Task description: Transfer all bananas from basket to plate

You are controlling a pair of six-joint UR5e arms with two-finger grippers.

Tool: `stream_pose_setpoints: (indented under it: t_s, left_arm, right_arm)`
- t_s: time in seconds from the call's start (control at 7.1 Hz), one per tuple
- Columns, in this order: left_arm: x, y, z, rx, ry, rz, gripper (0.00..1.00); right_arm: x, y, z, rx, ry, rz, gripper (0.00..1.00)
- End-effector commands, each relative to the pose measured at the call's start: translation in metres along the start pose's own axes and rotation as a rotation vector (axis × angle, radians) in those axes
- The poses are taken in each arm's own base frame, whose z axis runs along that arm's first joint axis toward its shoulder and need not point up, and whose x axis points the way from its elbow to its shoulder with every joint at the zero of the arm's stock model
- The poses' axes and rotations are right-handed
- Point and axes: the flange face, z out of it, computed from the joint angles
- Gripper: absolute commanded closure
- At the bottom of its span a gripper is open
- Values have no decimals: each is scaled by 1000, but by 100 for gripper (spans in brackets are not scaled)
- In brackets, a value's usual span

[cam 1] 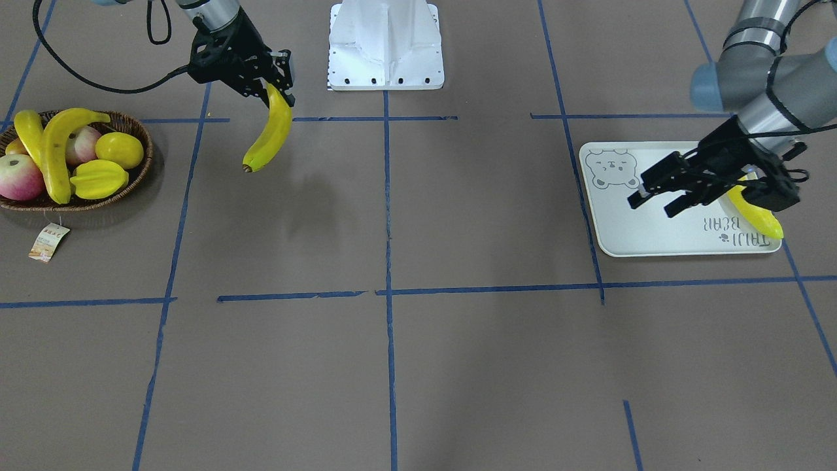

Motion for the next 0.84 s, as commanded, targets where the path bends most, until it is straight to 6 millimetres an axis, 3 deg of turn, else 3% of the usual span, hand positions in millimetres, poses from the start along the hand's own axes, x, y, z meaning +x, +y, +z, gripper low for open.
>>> stream_pose_setpoints:
  t_s: [0.0, 0.14, 0.42, 0.7]
  left_arm:
    - [83, 10, 31, -55, 83, -15, 1]
    - [142, 37, 74, -120, 127, -8, 1]
    - [221, 81, 131, -122, 167, 44, 1]
    - [270, 91, 173, -145, 183, 70, 1]
  right_arm:
    - [-9, -3, 15, 33, -194, 25, 95]
    - [-13, -5, 28, 45, -233, 16, 95]
    - [-50, -8, 52, 42, -267, -1, 95]
    - [-74, -6, 66, 31, -281, -6, 93]
